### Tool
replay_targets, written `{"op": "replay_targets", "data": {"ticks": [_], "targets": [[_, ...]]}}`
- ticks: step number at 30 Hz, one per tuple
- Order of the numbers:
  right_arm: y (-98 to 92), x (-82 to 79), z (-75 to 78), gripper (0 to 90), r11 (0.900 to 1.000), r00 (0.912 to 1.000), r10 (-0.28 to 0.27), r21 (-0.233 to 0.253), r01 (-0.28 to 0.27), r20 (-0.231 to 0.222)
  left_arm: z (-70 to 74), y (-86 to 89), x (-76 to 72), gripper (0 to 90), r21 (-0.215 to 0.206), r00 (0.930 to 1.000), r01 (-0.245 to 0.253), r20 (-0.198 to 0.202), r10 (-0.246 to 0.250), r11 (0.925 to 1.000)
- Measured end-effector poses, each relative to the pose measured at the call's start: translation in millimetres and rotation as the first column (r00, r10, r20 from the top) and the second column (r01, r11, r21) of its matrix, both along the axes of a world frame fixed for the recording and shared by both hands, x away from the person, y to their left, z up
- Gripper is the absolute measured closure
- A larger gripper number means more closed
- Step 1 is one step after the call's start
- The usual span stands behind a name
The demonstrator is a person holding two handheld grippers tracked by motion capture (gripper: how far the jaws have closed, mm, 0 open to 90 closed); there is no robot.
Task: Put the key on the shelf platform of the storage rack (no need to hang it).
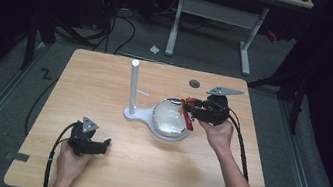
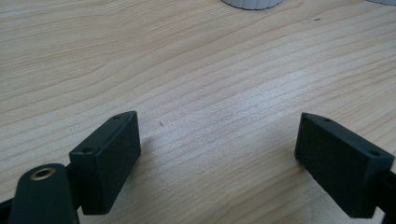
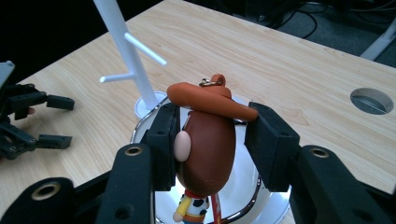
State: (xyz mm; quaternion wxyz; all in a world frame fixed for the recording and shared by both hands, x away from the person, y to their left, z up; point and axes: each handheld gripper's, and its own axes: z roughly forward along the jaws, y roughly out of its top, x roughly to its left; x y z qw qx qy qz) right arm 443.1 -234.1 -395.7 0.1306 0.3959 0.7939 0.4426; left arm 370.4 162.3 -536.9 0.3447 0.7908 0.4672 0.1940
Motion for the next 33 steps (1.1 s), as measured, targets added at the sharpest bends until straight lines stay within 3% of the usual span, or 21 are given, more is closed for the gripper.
{"op": "replay_targets", "data": {"ticks": [22,33], "targets": [[1.0,13.9,-15.8,56.5,0.999,0.9990,-0.032,-0.040,0.031,-0.030,0.1,0.1,0.0,14.5,0.002,1.0000,0.001,-0.001,-0.001,1.0000],[13.6,7.6,-10.6,56.5,0.999,0.9999,0.016,-0.030,-0.016,-0.007,0.1,0.1,0.1,14.5,0.002,1.0000,0.000,0.000,0.000,1.0000]]}}
